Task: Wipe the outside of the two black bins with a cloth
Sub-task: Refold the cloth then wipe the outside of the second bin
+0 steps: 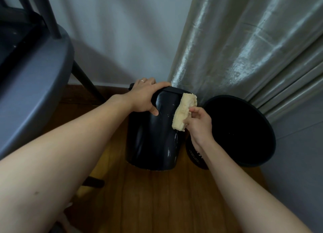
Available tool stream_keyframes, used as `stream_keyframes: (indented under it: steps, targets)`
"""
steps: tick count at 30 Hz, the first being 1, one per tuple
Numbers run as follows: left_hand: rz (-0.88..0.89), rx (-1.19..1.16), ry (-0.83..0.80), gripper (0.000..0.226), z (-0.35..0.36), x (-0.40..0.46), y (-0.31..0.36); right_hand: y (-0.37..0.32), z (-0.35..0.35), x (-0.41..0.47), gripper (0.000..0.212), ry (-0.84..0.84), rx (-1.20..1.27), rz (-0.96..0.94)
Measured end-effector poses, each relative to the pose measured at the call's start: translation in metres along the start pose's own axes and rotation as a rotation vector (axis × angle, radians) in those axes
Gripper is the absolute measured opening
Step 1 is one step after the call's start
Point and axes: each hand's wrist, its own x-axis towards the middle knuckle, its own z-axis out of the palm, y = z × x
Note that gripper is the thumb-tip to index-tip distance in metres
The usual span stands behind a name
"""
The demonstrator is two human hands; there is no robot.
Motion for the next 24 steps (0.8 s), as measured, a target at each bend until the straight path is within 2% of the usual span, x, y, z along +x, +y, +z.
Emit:
stream_keyframes:
  steps: [4,7,11,18,22,24]
  targets:
    - [0.009,0.002,-0.002,0.102,0.001,0.001,0.003,0.002,-0.004,-0.001,0.037,0.001,-0.052,-0.031]
    - [0.011,0.014,-0.002,0.102,0.002,0.002,0.004,0.003,-0.003,-0.002,0.037,0.055,-0.286,-0.155]
    - [0.002,0.017,-0.002,0.104,0.002,0.002,0.002,0.005,-0.003,-0.01,0.023,0.039,-0.536,-0.279]
    - [0.012,0.011,-0.005,0.102,0.001,0.001,0.002,0.0,-0.005,-0.009,0.021,-0.031,-0.559,-0.281]
    - [0.027,0.016,-0.01,0.102,0.002,0.002,0.002,0.0,-0.004,-0.015,0.015,0.143,-0.583,-0.351]
    - [0.026,0.014,-0.009,0.101,0.001,0.002,0.002,0.0,-0.002,-0.018,0.013,0.146,-0.614,-0.335]
